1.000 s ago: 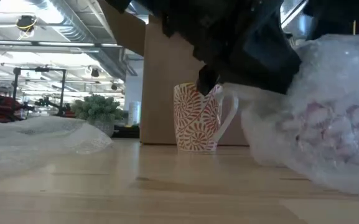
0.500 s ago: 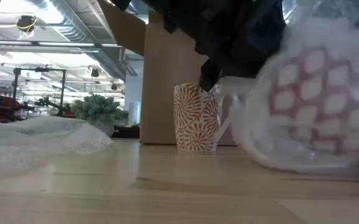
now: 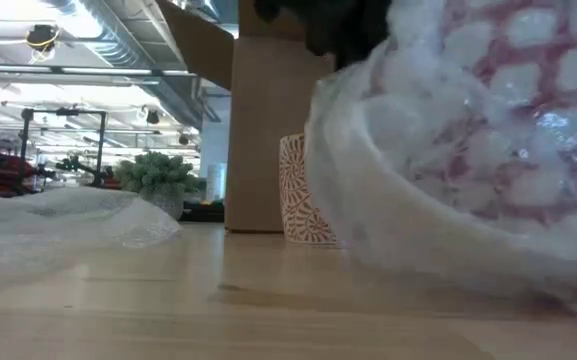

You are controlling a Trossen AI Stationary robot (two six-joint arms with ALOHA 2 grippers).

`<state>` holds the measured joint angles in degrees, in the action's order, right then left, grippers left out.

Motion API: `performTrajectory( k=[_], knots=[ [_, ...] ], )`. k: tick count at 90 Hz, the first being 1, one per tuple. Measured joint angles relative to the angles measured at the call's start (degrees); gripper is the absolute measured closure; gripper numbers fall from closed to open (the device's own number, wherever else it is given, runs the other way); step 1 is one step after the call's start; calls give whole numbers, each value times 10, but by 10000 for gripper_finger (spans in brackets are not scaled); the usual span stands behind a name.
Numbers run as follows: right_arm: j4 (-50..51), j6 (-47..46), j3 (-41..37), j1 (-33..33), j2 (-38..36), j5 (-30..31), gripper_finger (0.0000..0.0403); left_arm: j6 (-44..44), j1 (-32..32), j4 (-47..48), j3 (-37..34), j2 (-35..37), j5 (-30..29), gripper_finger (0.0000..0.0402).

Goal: Wrap mug
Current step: Wrap the red mug with transparent bubble wrap

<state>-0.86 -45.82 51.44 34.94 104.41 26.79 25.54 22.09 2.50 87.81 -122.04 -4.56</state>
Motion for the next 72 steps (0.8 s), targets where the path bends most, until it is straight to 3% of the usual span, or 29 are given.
performTrajectory(
  k=[15, 29, 47, 61, 72],
  knots=[
    [21, 21, 1, 0, -11, 54, 403, 13, 2, 43, 10, 1, -12, 401],
    [123, 7, 3, 4, -76, -9, 403, 11, 6, 52, 11, 1, -20, 401],
    [198, -42, 3, 56, -169, -72, 403, 11, 7, 57, 11, 1, -20, 401],
    [206, -124, 2, 121, -171, -82, 403, 11, 6, 58, 11, 1, -20, 401],
    [189, -141, 2, 139, -137, -36, 403, 9, 6, 55, 11, 1, -19, 401]
  ],
)
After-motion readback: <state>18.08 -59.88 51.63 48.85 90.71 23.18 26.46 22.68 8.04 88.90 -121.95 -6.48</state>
